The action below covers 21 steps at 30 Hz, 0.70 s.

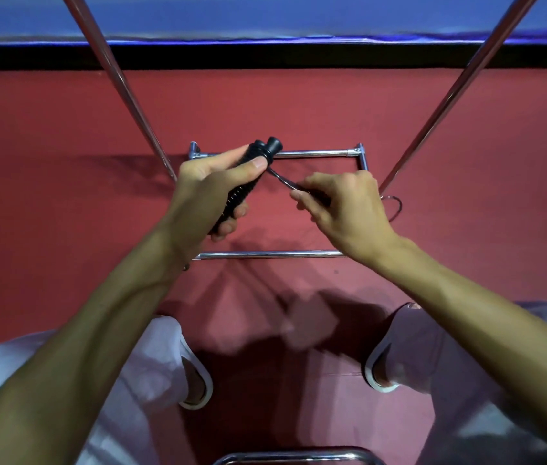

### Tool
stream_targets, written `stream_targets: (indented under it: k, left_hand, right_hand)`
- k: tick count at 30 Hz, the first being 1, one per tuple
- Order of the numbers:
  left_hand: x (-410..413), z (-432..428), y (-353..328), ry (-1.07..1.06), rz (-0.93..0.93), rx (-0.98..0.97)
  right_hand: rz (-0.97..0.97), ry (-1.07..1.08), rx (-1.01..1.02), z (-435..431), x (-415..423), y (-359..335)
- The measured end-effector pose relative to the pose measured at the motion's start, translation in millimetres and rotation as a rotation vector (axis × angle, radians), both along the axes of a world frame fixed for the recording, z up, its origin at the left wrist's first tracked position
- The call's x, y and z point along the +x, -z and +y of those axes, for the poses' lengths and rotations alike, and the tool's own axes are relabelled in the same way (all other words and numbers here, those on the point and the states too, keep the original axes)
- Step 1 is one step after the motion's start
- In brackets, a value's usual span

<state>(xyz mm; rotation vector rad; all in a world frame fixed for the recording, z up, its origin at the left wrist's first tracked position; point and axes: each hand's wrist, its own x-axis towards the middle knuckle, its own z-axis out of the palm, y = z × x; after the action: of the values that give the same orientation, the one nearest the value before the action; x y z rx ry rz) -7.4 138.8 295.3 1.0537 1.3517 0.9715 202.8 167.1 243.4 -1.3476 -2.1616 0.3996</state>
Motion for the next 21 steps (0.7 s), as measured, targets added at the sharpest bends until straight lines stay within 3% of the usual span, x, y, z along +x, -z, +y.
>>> stream_targets:
  k: [5,8,10,12,17,21]
  left_hand:
    - [3.3,-1.2,1.7,-0.046,0.046,0.065]
    - [8.9,-2.0,7.1,-0.085,0.133,0.156]
    - [11.1,-1.3,13.0,-0.099,0.196,0.2]
    - [11.4,-0.5,17.7,-0.119,0.227,0.197]
    - [10.0,0.9,22.3,-0.118,0.225,0.186]
    - [10.7,1.1,26.8,-0.093,0.247,0.176]
  right_hand:
    - [0.687,0.004,-0.952,2.3,-8.2,-23.8]
    - [0.78,0.069,-1.238,4.4,-8.3,-29.5]
    - [0.745,0.085,-1.182,6.3,-9.2,-27.4]
    - [0.626,0.053,-0.999,2.5,-11.8,-25.7]
    - [0.139,-0.022,-0.511,-10.0,-10.2,-25.0]
    - [-0.015,-0.063,-0.405,-8.6,-5.3,-24.6]
